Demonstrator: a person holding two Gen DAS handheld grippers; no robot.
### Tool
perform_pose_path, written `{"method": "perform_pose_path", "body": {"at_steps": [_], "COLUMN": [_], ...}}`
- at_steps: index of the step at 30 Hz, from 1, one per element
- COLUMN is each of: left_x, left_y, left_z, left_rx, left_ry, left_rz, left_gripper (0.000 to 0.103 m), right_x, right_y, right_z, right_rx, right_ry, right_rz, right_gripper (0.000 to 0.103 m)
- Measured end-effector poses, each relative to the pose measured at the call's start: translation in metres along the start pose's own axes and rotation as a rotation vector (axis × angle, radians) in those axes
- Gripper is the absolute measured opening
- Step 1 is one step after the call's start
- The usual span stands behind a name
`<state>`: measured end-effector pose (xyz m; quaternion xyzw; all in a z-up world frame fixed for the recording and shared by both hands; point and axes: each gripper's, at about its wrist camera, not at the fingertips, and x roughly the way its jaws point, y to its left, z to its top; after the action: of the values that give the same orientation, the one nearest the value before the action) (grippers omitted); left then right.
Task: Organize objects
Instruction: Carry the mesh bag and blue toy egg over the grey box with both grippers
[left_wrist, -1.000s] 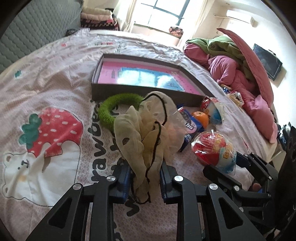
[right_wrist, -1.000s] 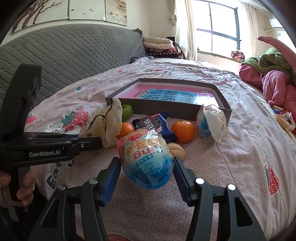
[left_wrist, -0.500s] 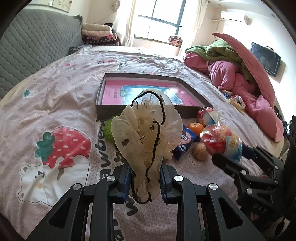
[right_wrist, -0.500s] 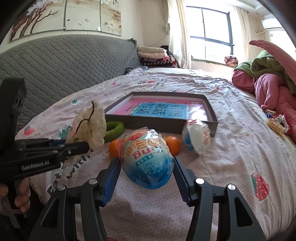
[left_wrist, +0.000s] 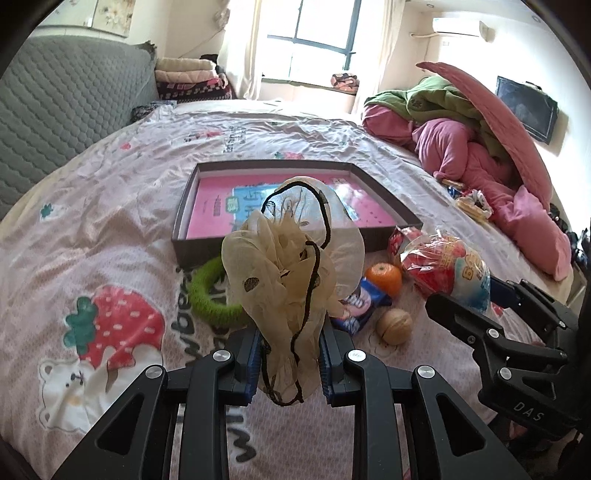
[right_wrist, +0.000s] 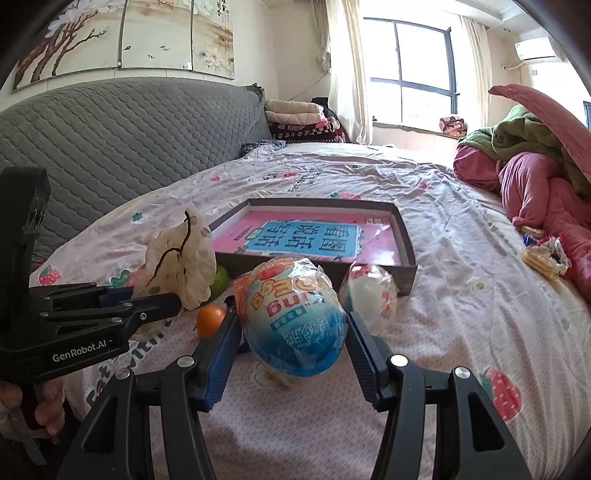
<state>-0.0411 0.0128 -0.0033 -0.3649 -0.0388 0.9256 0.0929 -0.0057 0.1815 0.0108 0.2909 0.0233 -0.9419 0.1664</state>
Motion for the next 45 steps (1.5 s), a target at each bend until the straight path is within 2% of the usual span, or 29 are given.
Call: {"method": "perform_pose_path", "body": {"at_steps": [7, 28, 45], "left_x": [0.004, 0.031, 0.06], "left_y": [-0.003, 0.008, 0.022], "left_z": [0.019, 0.047, 0.068], "left_rx": [0.016, -0.005, -0.009], "left_ry": [-0.03, -0.028, -0.009], "left_rz": [0.012, 0.03, 0.053], "left_gripper": [0.026, 0.026, 0.026], "right_x": [0.001, 0.02, 0.054], "right_y": [-0.008, -0.022, -0.04], "right_z": [0.013, 0.034, 0.068], "right_rx": [-0.004, -0.004, -0.012], "right_ry": [-0.019, -0.005, -0.013], "right_rz": [-0.017, -0.038, -0.065], "right_gripper": [0.057, 0.058, 0.058]}}
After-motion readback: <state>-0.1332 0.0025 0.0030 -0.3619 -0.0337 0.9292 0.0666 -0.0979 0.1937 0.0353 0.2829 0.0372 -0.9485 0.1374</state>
